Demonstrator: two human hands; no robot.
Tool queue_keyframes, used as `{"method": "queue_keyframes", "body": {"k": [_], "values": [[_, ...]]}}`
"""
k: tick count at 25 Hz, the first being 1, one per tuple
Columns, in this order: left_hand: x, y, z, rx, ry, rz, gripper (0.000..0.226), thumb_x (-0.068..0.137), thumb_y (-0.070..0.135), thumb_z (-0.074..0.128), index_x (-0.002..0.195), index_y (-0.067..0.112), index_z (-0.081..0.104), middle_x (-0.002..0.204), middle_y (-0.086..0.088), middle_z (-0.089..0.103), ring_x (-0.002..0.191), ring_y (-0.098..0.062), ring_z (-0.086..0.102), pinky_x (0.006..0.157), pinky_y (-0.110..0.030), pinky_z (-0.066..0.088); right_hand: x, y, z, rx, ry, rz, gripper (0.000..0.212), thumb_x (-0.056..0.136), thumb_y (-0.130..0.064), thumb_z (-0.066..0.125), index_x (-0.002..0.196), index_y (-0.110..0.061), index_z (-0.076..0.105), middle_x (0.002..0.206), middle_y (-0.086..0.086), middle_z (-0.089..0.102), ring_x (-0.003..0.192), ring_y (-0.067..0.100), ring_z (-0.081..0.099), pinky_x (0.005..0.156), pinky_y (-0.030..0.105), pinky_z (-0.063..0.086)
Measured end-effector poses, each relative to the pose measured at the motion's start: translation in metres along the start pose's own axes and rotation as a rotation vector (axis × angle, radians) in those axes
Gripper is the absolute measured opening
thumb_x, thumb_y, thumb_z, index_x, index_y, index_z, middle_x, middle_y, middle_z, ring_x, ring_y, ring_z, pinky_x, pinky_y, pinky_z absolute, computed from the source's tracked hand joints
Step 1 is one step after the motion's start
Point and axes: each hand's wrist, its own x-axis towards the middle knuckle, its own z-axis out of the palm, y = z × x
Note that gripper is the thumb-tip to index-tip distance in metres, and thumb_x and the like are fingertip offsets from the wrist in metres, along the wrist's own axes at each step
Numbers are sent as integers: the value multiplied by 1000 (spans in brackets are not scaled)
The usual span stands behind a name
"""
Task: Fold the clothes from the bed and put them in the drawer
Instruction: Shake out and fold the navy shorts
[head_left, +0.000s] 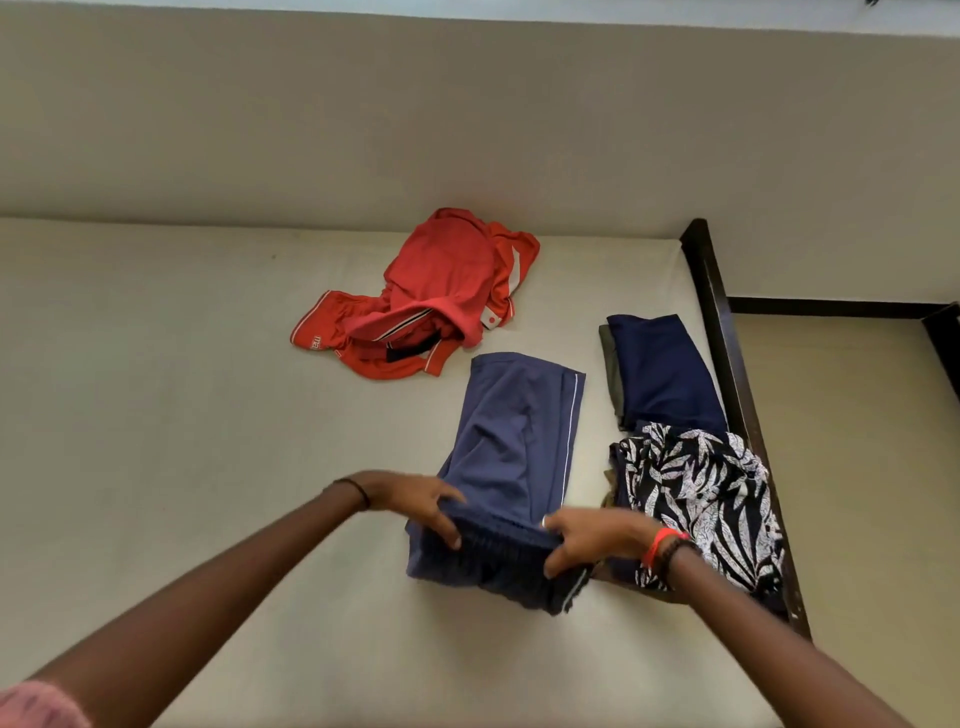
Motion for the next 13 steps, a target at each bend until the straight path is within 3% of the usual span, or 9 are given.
{"method": "queue_keyframes", "body": {"k": [2,5,7,13], "values": [[9,8,-37,-128,87,30,35,81,28,73,111,16,63,102,4,67,92,-7,63,75,-17,49,5,4,-47,39,104,-30,22,80,-12,69,99,-3,62,88,7,62,81,22,61,75,34,50],[32,15,-80,-205,242,62,27,84,27,71,108,18,63,94,10,65,85,-5,61,70,-16,47,23,18,-101,105,261,-37,28,78,-16,74,100,-10,58,87,1,60,77,13,56,73,24,46],[57,13,-103,-237,393,91,33,82,27,73,111,16,62,96,6,63,86,-8,60,71,-18,48,43,31,-127,147,364,-15,38,76,-21,77,105,-10,57,97,5,61,85,16,58,78,29,49],[131,15,-154,-180,791,105,39,78,27,77,111,14,61,105,-3,65,100,-21,62,88,-34,51,106,59,-183,180,732,22,40,76,-17,78,111,-4,63,103,12,64,90,19,55,74,21,37]]}}
